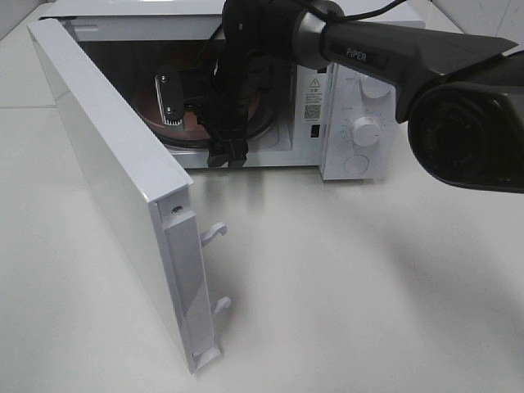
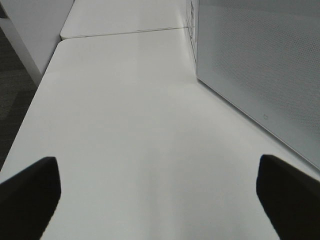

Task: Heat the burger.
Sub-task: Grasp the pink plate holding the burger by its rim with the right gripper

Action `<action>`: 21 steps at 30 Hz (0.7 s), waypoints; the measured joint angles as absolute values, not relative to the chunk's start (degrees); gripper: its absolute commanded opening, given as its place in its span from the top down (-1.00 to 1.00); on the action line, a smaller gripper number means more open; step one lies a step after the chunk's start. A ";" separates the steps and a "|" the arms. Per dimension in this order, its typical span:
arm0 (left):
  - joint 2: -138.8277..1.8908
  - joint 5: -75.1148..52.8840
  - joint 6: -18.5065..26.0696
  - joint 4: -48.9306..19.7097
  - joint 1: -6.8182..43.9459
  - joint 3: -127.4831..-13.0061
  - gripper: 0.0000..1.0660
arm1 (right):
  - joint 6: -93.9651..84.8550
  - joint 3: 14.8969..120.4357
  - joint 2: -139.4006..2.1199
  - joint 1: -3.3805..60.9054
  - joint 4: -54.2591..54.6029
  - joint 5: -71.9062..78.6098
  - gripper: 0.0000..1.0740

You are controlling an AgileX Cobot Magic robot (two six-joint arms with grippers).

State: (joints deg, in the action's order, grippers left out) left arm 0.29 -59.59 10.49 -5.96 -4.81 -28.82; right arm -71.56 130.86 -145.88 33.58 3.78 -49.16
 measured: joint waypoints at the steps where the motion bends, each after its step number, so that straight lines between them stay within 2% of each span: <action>1: 0.29 -59.59 10.49 -5.96 -4.81 -28.82 -0.89 | -71.56 130.86 -145.88 33.58 3.78 -49.16 -0.42; 21: 0.29 -59.59 10.49 -5.96 -4.81 -28.82 -0.89 | -70.07 131.26 -147.88 33.00 4.30 -48.47 -0.42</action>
State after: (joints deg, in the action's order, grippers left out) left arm 0.29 -59.59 10.49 -5.96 -4.81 -28.82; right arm -70.07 131.26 -147.88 33.00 4.30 -48.47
